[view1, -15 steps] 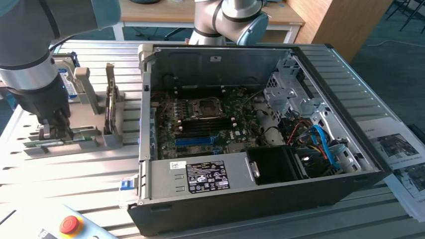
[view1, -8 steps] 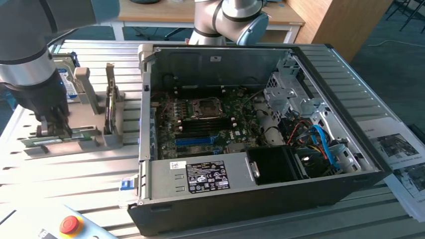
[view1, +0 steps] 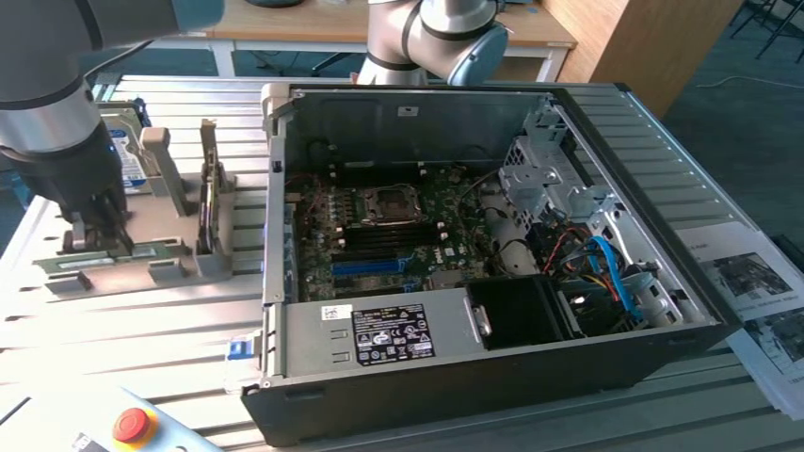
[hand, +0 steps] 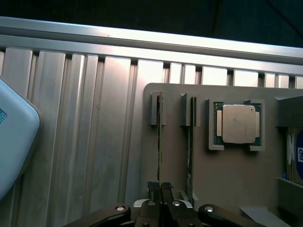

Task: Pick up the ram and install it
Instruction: 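Pick up the ram and move it above insertion slot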

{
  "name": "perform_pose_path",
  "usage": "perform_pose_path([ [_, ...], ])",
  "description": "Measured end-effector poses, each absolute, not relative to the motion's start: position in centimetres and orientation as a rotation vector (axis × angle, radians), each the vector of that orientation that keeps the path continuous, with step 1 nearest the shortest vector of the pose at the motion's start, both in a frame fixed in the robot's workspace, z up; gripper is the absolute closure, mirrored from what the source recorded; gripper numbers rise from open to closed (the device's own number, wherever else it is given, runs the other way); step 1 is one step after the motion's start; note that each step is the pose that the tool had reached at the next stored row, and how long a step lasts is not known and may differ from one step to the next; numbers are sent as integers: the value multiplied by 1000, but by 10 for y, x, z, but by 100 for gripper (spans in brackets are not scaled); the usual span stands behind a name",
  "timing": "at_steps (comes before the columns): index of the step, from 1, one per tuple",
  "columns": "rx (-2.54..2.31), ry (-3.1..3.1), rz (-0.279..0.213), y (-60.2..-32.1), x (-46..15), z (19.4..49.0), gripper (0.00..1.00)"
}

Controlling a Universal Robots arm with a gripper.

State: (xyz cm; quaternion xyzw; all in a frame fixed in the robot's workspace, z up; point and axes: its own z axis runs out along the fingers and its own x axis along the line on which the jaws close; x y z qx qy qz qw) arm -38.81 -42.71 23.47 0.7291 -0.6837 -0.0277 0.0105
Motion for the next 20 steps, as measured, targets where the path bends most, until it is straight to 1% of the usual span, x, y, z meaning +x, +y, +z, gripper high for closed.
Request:
perform_pose_path([
  [10,2275,-2134,-86,-427,-388,252,88],
  [20,2275,-2133,-85,-427,-388,276,88],
])
